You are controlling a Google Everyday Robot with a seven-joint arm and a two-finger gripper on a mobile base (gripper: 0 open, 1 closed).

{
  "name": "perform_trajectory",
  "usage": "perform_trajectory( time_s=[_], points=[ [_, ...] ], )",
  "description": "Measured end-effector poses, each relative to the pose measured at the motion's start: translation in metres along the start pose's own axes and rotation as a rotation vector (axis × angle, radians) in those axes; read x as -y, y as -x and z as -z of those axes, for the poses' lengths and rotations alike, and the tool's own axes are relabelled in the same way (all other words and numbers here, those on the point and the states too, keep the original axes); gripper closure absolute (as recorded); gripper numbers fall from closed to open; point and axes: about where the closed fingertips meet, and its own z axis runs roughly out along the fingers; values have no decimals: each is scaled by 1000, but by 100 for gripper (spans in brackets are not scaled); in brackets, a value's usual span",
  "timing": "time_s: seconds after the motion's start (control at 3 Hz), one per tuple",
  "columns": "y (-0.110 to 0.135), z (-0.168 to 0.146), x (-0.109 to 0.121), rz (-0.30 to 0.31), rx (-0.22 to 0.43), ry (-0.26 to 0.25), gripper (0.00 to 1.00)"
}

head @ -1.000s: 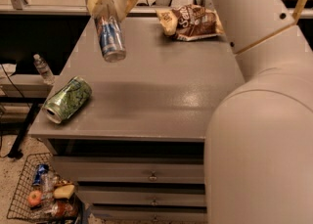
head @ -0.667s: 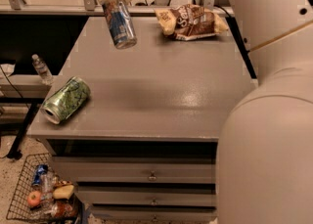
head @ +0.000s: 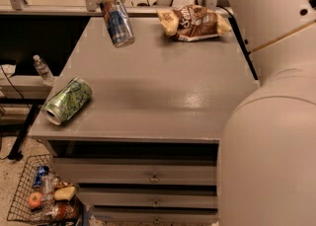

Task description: Place redbull can upright

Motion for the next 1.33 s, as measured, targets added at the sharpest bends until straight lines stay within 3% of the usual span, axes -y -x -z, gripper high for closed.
perform_trajectory(
  time_s=[0.33, 0.67, 1.0, 1.33],
  points=[
    [-4, -2, 0, 17, -7, 5, 100],
    [12, 13, -15, 94, 8, 68, 100],
    [29, 36, -34, 231, 11, 122, 100],
    [44, 52, -51, 336, -33, 126, 100]
  ],
)
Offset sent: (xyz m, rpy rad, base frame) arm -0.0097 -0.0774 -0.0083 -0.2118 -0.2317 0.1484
